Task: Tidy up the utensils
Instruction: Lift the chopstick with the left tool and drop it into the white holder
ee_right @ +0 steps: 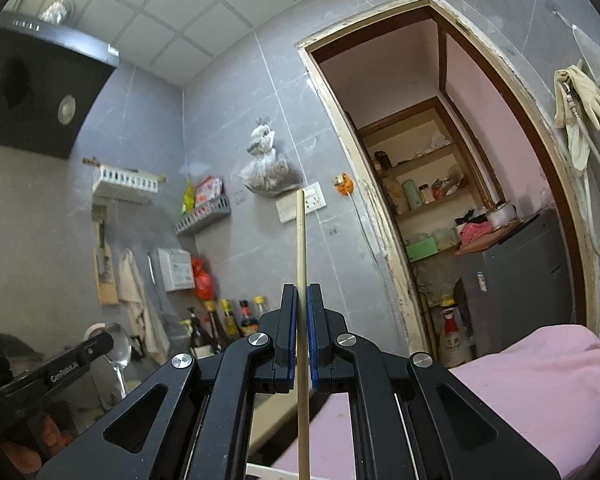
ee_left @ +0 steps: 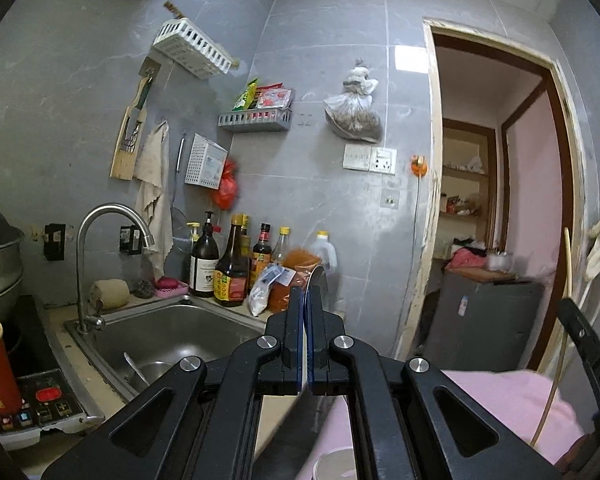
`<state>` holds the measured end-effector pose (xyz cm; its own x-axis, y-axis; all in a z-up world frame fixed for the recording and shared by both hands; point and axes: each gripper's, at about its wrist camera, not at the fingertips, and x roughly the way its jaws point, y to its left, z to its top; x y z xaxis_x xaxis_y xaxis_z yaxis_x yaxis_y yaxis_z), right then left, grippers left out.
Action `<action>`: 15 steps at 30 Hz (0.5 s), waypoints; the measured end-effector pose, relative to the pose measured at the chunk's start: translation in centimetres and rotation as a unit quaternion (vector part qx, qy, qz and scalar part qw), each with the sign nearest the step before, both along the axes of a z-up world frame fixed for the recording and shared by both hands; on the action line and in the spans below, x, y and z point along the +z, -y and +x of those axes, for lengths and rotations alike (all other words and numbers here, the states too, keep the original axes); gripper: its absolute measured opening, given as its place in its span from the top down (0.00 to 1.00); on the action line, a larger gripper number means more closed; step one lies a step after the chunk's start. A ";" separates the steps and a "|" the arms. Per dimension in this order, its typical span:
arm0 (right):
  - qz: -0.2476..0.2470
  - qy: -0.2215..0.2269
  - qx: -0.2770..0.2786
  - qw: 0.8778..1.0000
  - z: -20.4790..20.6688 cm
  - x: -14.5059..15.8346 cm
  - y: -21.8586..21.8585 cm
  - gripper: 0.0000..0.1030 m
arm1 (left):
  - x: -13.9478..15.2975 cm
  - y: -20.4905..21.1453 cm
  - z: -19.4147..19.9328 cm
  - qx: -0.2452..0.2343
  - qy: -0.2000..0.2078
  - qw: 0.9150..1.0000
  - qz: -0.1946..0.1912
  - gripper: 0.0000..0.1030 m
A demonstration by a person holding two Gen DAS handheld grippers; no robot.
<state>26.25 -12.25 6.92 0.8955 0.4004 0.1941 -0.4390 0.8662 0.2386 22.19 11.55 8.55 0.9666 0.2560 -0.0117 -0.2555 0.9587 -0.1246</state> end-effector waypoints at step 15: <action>-0.087 -0.071 -0.006 0.994 0.0 -3.4 -1.2 0.97 | -4.4 1.6 2.0 -0.054 -0.078 0.995 0.006 1.00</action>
